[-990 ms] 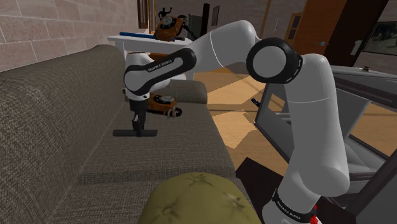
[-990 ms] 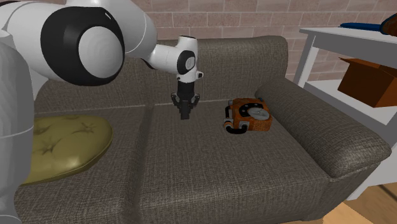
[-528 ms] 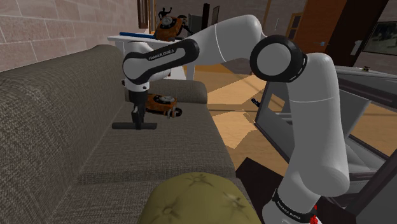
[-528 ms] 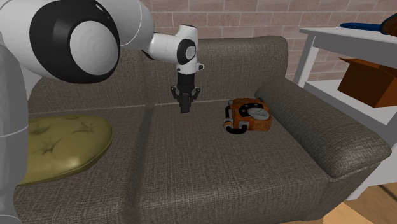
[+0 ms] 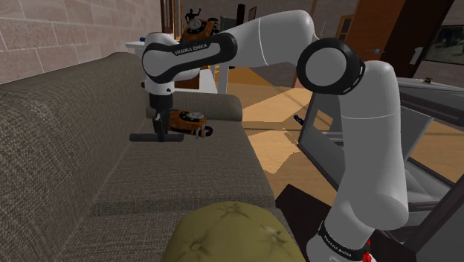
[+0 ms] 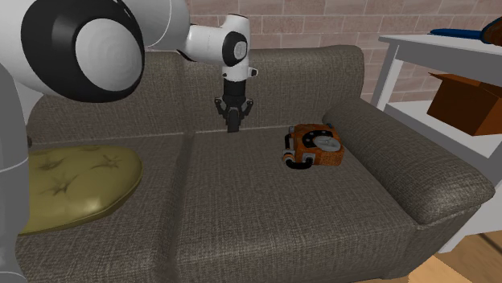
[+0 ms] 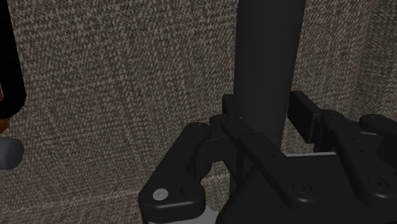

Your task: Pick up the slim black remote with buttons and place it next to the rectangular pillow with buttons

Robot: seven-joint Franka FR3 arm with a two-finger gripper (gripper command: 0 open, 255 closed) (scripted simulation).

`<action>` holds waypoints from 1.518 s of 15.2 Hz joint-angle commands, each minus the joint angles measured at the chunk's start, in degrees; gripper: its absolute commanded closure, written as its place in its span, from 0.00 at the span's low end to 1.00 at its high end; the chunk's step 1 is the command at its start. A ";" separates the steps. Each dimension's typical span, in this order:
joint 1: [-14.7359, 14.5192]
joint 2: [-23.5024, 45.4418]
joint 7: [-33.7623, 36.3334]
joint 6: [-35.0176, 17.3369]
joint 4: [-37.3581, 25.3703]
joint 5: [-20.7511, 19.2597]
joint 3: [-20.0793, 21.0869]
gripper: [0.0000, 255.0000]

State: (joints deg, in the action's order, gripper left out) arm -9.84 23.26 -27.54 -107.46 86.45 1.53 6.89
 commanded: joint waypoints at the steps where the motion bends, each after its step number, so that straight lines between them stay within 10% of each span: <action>1: -0.03 -0.12 0.09 1.55 -1.43 0.00 0.02 1.00; 19: -0.30 0.26 0.83 15.42 -15.70 -0.13 0.14 1.00; 23: -2.49 -6.32 4.42 11.94 -5.91 0.37 1.47 1.00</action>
State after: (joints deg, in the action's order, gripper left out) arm -11.71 18.52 -24.14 -94.96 78.49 1.79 7.99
